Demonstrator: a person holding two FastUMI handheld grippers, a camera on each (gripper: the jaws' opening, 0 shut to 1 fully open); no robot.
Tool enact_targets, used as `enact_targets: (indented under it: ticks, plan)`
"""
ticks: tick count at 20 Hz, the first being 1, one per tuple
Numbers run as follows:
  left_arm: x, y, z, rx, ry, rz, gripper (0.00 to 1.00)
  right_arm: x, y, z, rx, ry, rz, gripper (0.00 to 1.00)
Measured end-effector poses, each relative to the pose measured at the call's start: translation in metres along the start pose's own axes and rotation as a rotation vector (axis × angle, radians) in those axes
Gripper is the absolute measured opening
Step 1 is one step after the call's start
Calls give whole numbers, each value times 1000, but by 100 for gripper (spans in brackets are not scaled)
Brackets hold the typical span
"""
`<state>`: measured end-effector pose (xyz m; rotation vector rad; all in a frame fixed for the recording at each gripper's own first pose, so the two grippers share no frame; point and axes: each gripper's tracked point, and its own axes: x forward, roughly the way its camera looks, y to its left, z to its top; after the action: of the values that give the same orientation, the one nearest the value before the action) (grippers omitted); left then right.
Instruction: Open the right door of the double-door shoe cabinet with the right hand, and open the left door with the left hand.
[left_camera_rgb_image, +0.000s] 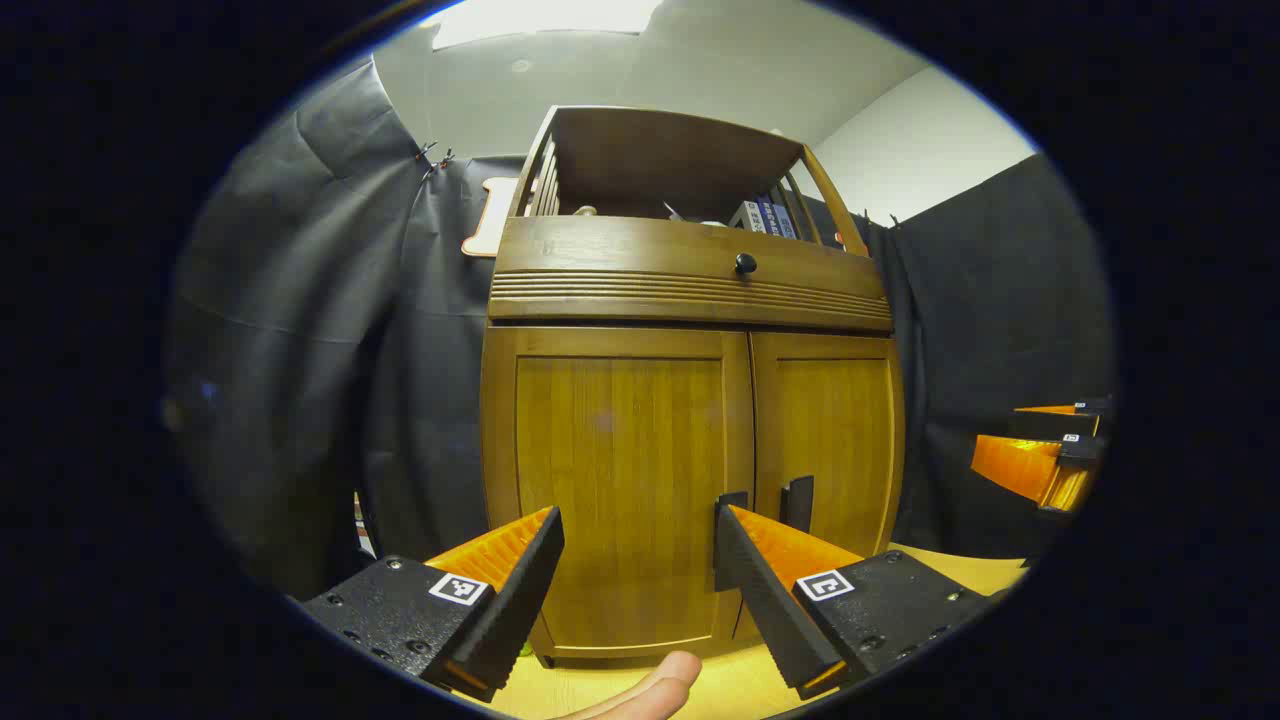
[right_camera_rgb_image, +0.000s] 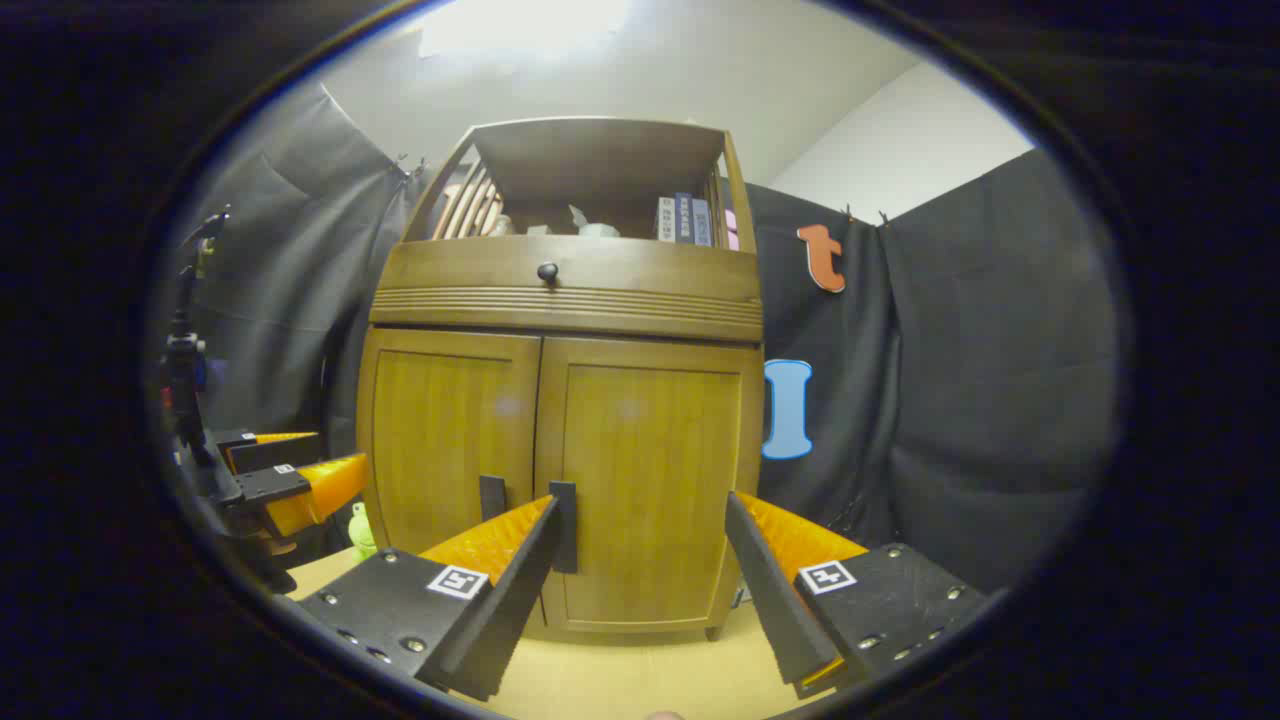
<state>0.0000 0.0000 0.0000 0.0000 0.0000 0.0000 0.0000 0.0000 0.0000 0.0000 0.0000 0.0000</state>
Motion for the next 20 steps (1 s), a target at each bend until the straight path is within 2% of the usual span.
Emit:
enact_targets:
  ticks: [8,11,13,16,20]
  plan:
    - [1,-3,3,-11,10,-17,97,2,-3,-21,11,56,-10,97]
    - [1,-4,4,-12,4,-23,96,6,7,-14,37,29,27,98]
    - [1,-3,4,-18,8,-24,96,12,7,-14,38,26,29,95]
    - [1,-2,4,-29,14,-16,96,23,4,-16,30,31,-2,97]
    - [1,-1,3,-46,16,-2,96,49,13,-37,28,87,16,95]
